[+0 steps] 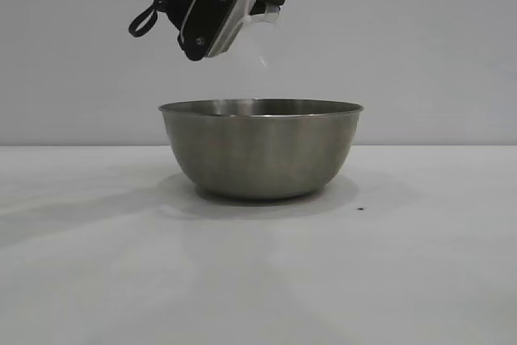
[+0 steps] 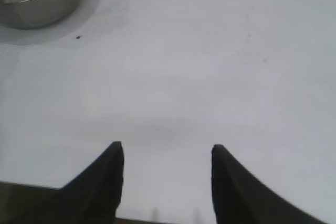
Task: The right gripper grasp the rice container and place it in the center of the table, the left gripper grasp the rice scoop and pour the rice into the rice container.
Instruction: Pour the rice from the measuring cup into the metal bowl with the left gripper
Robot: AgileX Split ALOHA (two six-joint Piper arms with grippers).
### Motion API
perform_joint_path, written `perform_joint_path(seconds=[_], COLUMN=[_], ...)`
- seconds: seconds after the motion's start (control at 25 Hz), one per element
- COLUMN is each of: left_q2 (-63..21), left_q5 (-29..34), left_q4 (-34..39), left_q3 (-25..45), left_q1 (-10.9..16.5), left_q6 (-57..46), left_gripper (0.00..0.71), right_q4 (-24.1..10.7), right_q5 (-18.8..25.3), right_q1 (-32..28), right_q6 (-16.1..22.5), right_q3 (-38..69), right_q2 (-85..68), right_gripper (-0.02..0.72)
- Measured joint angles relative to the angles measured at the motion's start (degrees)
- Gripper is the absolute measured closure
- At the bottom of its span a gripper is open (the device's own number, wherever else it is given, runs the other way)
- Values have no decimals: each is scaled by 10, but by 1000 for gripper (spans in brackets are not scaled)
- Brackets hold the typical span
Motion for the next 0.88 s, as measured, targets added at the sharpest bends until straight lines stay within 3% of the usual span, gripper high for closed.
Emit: perform_joint_path(seconds=[0.24,0.52,0.72,0.88], left_q2=[0,0,0,0], left_q5=[0,-31,-32,-23], left_q4=[-13,-131,-222,-321], left_q3=[0,0,0,0], left_q1=[0,0,0,0], left_q6=[-277,-601,-754,-790], left_gripper=[710,710,710,710], right_q4=[0,0,0,0], right_q5=[0,0,0,0], right_q1=[0,0,0,0], right_q6=[0,0,0,0], right_q3=[0,0,0,0], right_q2=[0,0,0,0], right_gripper=[376,376,376,376])
